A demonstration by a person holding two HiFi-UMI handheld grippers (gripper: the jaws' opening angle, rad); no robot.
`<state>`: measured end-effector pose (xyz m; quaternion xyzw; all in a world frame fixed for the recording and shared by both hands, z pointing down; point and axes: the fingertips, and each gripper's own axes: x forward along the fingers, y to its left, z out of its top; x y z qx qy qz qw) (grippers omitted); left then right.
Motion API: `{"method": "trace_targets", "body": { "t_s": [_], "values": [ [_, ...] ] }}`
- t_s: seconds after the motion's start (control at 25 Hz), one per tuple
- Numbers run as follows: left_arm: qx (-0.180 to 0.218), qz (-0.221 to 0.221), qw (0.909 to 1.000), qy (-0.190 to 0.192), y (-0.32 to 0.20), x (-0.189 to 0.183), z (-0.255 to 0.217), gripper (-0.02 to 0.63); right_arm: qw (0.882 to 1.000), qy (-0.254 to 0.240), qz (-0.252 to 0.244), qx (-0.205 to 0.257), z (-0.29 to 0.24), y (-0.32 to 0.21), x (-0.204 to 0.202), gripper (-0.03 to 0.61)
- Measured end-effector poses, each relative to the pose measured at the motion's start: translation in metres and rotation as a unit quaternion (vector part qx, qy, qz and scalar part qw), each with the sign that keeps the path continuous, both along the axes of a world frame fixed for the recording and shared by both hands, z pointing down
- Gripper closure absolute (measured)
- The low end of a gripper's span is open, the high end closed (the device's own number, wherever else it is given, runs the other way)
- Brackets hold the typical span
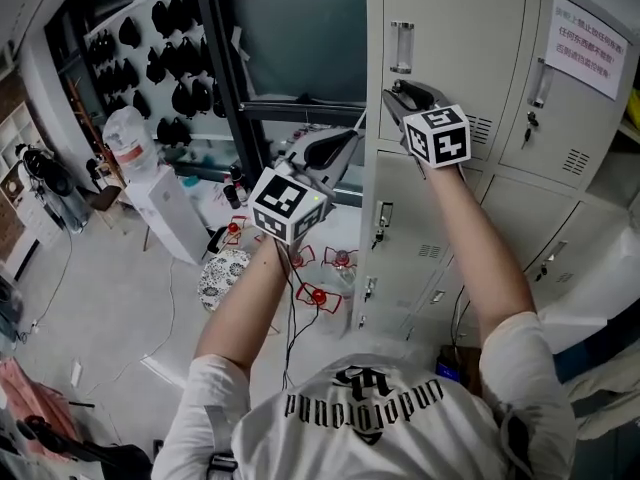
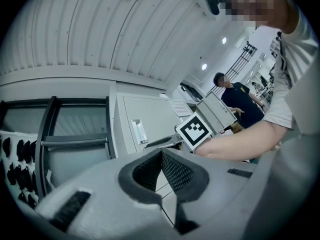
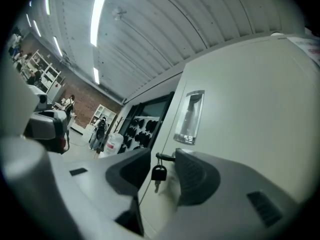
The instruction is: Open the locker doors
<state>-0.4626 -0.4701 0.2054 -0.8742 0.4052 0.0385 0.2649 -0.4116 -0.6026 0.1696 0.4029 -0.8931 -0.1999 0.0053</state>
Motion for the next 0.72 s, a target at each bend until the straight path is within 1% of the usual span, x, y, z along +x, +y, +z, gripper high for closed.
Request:
{"method": "trace_targets", "body": {
  "t_s": [0.04, 0.12, 0.36, 0.48, 0.72],
  "values": [
    [0.001, 0.0, 1.0, 0.0, 0.0, -0.001, 0.0, 0.606, 1.0, -0.001, 0.005, 0.001, 0.0, -0.002, 0.0, 0.421],
    [0.0, -0.001, 1.0, 0.003, 0.0, -0.004, 0.0, 0.606, 1.0, -0.002, 0.015, 0.005, -0.001, -0.004, 0.002, 0.454],
    [0.0, -0.006, 0.9999, 0.011, 0.006, -0.012, -0.002, 0.606, 1.0, -0.001, 0.028, 0.006, -0.002, -0.002, 0.003, 0.459],
    [-0.004, -0.007, 0.9999, 0.012, 0.007, -0.011, 0.003, 0.606, 1.0, -0.003, 0.022, 0.009, -0.001, 0.008, 0.004, 0.46],
    [-0.016, -0.014, 0.9996, 0.019, 0.009, -0.004, 0.017, 0.606, 1.0, -0.008, -0.011, 0.015, -0.003, 0.041, 0.007, 0.463]
  ]
}}
